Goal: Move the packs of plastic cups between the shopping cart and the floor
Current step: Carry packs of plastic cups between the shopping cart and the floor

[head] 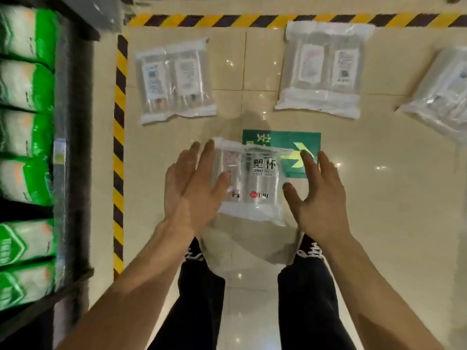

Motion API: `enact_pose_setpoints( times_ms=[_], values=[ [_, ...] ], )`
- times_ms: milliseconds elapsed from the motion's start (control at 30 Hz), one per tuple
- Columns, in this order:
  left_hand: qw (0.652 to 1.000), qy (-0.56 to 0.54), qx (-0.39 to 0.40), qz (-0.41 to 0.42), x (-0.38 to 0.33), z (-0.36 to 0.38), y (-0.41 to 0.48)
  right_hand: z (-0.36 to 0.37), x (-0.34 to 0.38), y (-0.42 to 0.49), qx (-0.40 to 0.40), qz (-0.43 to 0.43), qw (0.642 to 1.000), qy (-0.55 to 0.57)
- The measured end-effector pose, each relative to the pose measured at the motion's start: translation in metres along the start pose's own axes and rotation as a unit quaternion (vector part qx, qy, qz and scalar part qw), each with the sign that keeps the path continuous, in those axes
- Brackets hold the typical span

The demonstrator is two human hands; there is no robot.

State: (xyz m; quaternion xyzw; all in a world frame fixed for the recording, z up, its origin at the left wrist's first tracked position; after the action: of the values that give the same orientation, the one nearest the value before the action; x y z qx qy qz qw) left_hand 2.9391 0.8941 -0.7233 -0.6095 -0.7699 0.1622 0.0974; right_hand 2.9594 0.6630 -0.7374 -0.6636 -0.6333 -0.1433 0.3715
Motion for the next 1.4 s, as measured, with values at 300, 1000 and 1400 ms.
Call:
enact_pose_setpoints(
  times_ms=[300, 1000, 1400],
  values=[
    [1.000, 0.006, 0.009, 0.013, 0.024, 0.215, 0.075, 0.160, -0.167, 0.053, 0.055, 0.044, 0.996, -0.052],
    [0.987, -0.152, -0.035, -0.026, 0.039, 0.351, 0.093, 0.256, -0.235, 0.069, 0.033, 0.030, 0.994, 0.102],
    [0.939, -0.289, -0.185, -0.036, -0.004, 0.082, 0.120, 0.064, -0.056, 0.124, -0.052, -0.055, 0.992, 0.104]
  ],
)
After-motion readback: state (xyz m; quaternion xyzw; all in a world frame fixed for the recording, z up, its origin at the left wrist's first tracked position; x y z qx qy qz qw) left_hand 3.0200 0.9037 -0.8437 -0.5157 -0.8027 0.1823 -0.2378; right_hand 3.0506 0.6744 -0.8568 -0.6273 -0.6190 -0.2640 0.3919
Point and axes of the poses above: each hand's wrist, its own y-axis towards the middle knuckle, its own z-axis out of the palm, x = y × z, the point moved 1 cm from there along y, towards the middle knuckle, and after that the axes turned 10 degrees about y, right-handed, at the moved point
